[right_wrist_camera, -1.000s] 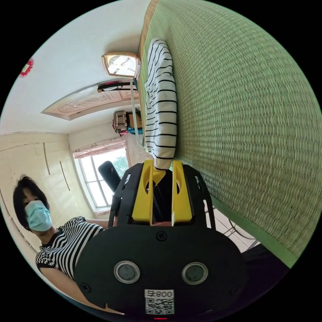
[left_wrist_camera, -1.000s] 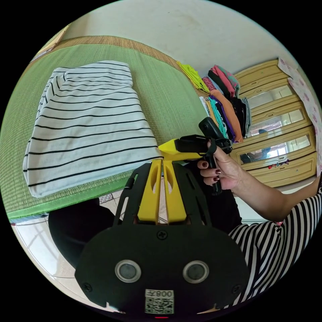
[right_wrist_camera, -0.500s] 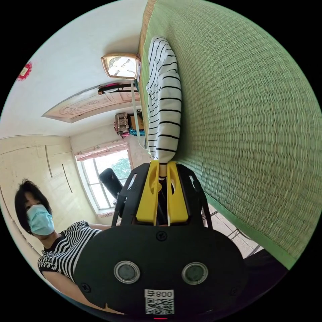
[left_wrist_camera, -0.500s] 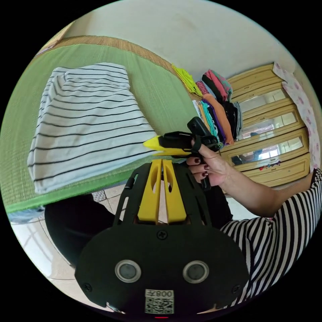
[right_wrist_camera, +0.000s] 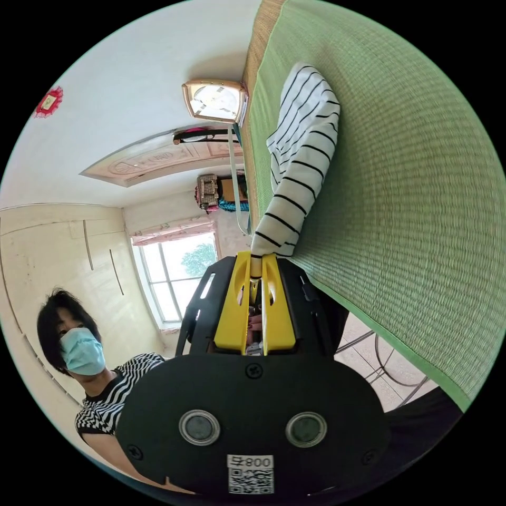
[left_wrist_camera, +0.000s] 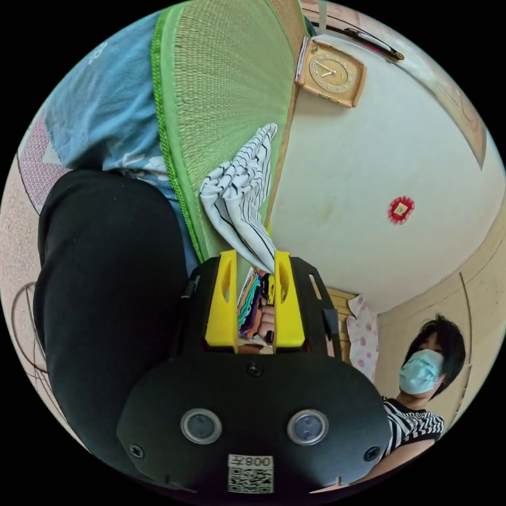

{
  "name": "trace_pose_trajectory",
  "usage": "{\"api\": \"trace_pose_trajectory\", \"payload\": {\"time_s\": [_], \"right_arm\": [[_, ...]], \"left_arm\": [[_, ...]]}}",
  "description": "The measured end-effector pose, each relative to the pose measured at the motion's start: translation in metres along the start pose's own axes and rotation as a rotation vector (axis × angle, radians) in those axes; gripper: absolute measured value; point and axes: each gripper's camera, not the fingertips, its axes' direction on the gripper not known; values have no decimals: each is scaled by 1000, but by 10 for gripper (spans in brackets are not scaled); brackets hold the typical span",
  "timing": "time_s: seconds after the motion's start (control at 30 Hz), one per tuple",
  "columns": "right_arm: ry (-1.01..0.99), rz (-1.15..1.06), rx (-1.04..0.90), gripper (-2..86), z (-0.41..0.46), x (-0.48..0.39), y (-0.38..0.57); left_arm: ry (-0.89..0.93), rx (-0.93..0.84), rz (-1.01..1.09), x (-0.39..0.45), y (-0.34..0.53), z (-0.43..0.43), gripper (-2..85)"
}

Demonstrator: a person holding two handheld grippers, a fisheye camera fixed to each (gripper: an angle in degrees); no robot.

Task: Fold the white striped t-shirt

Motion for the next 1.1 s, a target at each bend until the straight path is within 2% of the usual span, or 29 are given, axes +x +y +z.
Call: {"api": "trace_pose_trajectory", "payload": {"time_s": [0.13,0.33,0.57,0.7,0.9,1.1], "right_arm": [[-13,-9,4,23,13,-22,-6],[2,-26,-8,21,38,-53,-13],[-16,-35,3,22,62,-89,-17],[-22,-41,-1,22,78,-110,-18],[-1,-43,-10,24,97,-143,-14],[54,-20,-4,26,103,-166,6]], "left_arm": [[-29,42,-9,8,-6,-11,104],[19,111,-65,7,-11,-23,100],[27,72,-113,9,1,-16,109],[62,117,-138,4,7,-11,108],[44,154,-132,-3,17,-3,57],[-2,106,-78,-4,44,11,32]]}}
